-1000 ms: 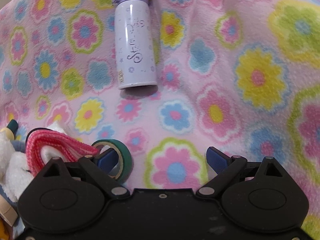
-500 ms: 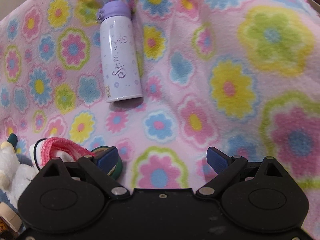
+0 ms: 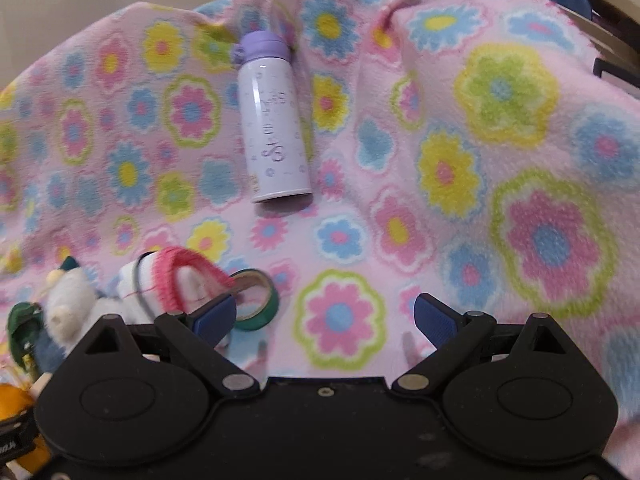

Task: Organize soft objects

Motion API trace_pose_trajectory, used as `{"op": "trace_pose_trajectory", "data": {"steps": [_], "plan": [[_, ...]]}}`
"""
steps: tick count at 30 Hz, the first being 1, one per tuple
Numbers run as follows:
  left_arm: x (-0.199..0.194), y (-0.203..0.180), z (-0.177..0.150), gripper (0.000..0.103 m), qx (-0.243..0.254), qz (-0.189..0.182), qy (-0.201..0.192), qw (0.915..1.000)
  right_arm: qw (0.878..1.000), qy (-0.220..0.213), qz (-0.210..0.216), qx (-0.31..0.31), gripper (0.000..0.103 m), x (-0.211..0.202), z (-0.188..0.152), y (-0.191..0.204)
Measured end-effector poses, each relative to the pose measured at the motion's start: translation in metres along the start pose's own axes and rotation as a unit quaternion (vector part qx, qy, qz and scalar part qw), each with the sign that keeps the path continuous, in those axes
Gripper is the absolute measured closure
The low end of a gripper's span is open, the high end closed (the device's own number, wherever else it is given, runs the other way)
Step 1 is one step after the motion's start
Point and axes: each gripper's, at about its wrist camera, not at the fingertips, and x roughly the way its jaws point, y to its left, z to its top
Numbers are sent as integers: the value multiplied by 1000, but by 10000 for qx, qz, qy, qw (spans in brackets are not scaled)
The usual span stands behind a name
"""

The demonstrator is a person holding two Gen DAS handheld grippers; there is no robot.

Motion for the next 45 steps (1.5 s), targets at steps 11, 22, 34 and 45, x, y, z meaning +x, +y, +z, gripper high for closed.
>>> {"op": "trace_pose_trajectory", "data": {"steps": [11, 22, 34, 45], "plan": [[-18, 4, -4, 47, 39, 214, -190, 9996, 9946, 115, 438, -934, 6, -25, -37, 46], [0, 6, 10, 39, 11, 513, -626, 9967, 9904, 370, 575, -1199, 7, -15, -47, 71], [16, 13, 33, 27, -507, 555, -585, 9955, 9797, 436, 986, -1691, 6, -25, -64, 94], [10, 8, 33, 20, -348, 775, -353, 9958, 9813, 484, 936, -1611, 6, -21, -67, 88]]}}
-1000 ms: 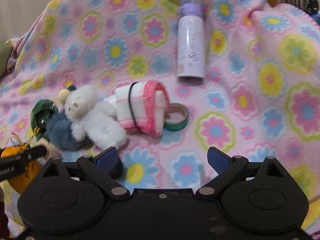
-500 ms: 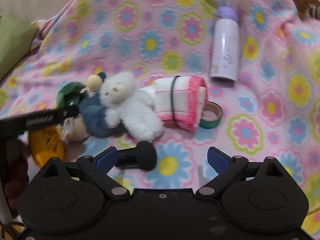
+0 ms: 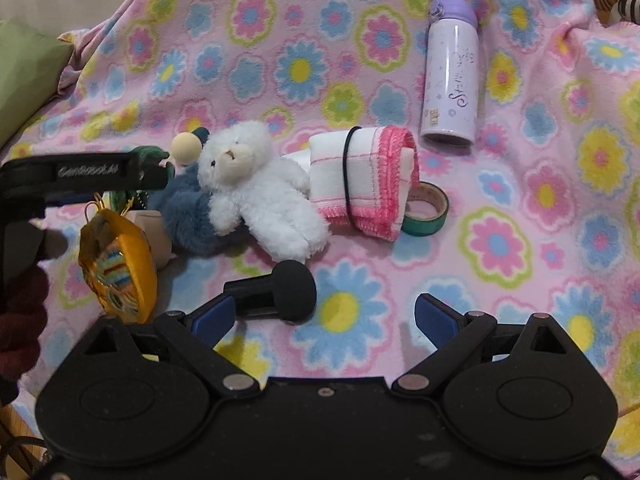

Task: Organize soft objects

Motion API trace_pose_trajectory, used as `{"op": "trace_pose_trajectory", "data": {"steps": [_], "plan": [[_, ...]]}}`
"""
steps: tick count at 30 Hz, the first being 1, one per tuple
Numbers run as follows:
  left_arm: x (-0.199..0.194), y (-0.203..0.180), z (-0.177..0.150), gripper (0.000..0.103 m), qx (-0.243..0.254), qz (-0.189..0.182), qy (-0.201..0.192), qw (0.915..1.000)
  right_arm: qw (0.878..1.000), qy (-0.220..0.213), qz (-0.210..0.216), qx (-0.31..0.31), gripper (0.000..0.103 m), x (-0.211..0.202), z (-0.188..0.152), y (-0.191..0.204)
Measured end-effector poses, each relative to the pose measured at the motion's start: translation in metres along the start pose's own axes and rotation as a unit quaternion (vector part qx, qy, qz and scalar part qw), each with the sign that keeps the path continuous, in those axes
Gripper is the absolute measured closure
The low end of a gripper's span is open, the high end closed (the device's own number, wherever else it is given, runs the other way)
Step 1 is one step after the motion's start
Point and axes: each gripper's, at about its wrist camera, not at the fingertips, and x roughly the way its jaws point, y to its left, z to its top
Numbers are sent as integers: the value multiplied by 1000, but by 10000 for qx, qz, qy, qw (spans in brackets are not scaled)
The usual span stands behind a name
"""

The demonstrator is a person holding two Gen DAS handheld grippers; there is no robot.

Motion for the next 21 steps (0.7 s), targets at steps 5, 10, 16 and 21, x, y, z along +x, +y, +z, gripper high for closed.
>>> {"op": "trace_pose_trajectory", "data": {"steps": [5, 10, 16, 21], "plan": [[-20, 10, 0, 19, -207, 38, -124, 9997, 9998, -45, -20, -171, 7, 10, 1, 8], [-48, 13, 10, 19, -191, 127, -371, 9990, 9993, -38, 62, -364, 7, 22, 7, 17], [-67, 12, 4, 14, -18, 248, -164, 9996, 9988, 70, 49, -483, 19, 38, 5, 27], [-72, 6, -11, 14, 148, 162, 111, 9997, 9987, 111, 282, -402, 44, 35, 6, 20]]}}
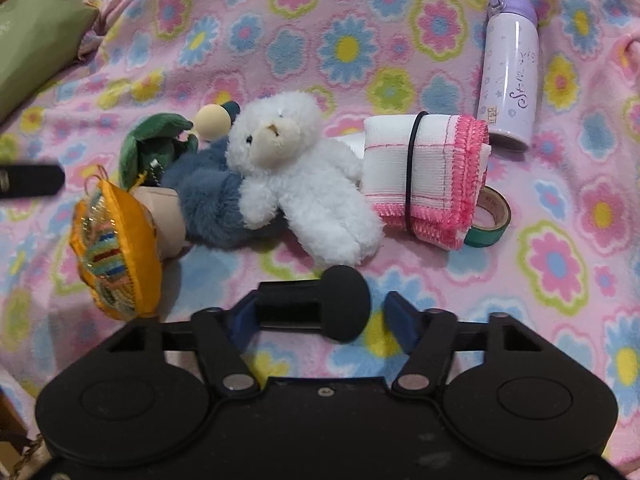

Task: Organize soft objects

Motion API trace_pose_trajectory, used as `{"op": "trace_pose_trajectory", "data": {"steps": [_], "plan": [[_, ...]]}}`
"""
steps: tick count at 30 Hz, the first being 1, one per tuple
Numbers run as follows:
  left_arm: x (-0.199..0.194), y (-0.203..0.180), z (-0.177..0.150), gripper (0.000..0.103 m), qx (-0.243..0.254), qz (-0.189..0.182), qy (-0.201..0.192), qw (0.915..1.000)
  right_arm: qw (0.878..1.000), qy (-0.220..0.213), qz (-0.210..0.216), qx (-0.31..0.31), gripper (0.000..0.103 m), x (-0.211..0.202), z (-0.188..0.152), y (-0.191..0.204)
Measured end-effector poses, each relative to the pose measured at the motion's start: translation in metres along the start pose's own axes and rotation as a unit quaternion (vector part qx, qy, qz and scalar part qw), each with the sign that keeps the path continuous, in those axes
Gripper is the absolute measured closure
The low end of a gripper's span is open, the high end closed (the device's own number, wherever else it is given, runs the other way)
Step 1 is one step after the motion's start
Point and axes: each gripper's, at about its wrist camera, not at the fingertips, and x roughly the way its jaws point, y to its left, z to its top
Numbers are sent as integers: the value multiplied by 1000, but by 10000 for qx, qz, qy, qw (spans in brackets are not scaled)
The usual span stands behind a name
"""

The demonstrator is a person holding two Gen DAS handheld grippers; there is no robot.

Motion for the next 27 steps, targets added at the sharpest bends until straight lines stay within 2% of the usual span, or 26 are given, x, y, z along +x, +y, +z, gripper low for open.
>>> {"op": "trace_pose_trajectory", "data": {"steps": [8, 16, 22, 27], "plan": [[2, -21, -19, 11, 465, -133, 173, 9987, 9995, -259, 61, 176, 44, -24, -6, -15], [29, -31, -21, 9, 537, -239, 311, 9978, 9996, -237, 114, 117, 43, -19, -12, -13], [43, -40, -23, 7, 613, -325, 391, 9968, 9992, -354, 37, -182, 35, -13, -17, -9], [54, -42, -22, 7, 526, -337, 458, 9970, 9983, -503, 31, -309, 34, -8, -19, -7]]}}
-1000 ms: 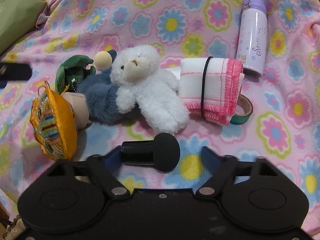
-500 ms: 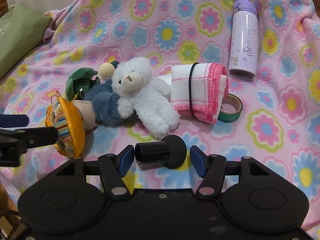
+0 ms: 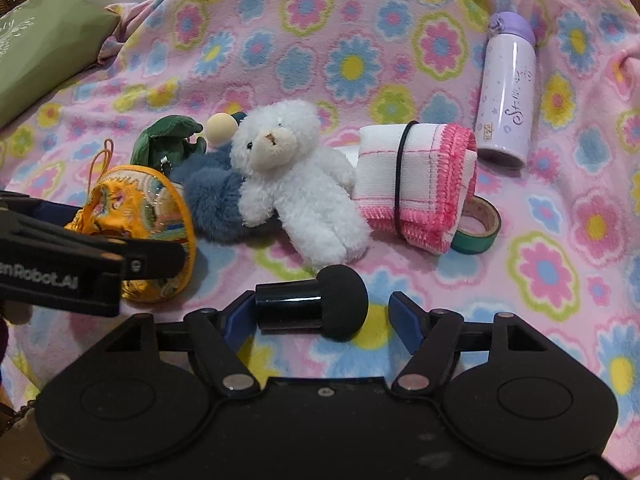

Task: Organize soft objects

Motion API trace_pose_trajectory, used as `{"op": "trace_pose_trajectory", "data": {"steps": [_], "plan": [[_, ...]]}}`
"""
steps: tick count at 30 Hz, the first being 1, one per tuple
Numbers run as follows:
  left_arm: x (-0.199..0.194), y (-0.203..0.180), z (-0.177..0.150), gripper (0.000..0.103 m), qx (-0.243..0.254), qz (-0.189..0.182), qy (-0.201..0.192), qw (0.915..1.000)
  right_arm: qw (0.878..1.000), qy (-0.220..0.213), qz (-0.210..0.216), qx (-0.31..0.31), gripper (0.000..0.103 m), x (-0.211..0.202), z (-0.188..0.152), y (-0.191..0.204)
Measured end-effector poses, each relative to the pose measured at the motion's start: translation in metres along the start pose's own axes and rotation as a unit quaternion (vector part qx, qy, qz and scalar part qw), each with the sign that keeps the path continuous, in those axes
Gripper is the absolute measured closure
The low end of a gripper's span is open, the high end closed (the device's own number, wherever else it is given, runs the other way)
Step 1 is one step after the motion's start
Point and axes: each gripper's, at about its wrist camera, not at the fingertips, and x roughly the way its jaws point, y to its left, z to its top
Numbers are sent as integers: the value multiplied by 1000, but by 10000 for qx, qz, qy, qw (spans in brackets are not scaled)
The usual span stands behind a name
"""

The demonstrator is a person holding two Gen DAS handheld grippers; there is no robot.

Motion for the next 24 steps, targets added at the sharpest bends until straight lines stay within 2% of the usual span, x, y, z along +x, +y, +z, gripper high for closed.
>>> {"op": "trace_pose_trajectory", "data": {"steps": [5, 7, 12, 14, 17, 18, 19, 20, 24], "plan": [[9, 1, 1, 7, -120, 17, 90, 9999, 9999, -103, -6, -117, 30, 4, -1, 3], [10, 1, 0, 7, -131, 24, 102, 9999, 9998, -142, -25, -151, 21, 5, -1, 5], [12, 2, -1, 7, -238, 33, 132, 9996, 9999, 0, 132, 68, 21, 12, 2, -3], [10, 4, -1, 10, -319, -15, 121, 9994, 9998, -5, 170, 104, 23, 12, 2, -4], [4, 6, -1, 19, -455, -109, 108, 9988, 9996, -14, 263, 86, 39, 10, 3, -3], [3, 7, -1, 25, -504, -149, 103, 9986, 9993, -12, 364, 81, 47, 9, 3, -2], [1, 8, -1, 34, -564, -208, 94, 9981, 9992, -1, 392, 57, 47, 7, 4, -1], [-1, 10, -1, 40, -624, -294, 93, 9976, 9993, -16, 380, 16, 47, 5, 3, 1], [-6, 14, -2, 43, -745, -333, 63, 9966, 9992, -110, 365, -76, 47, -6, 2, 4]]}}
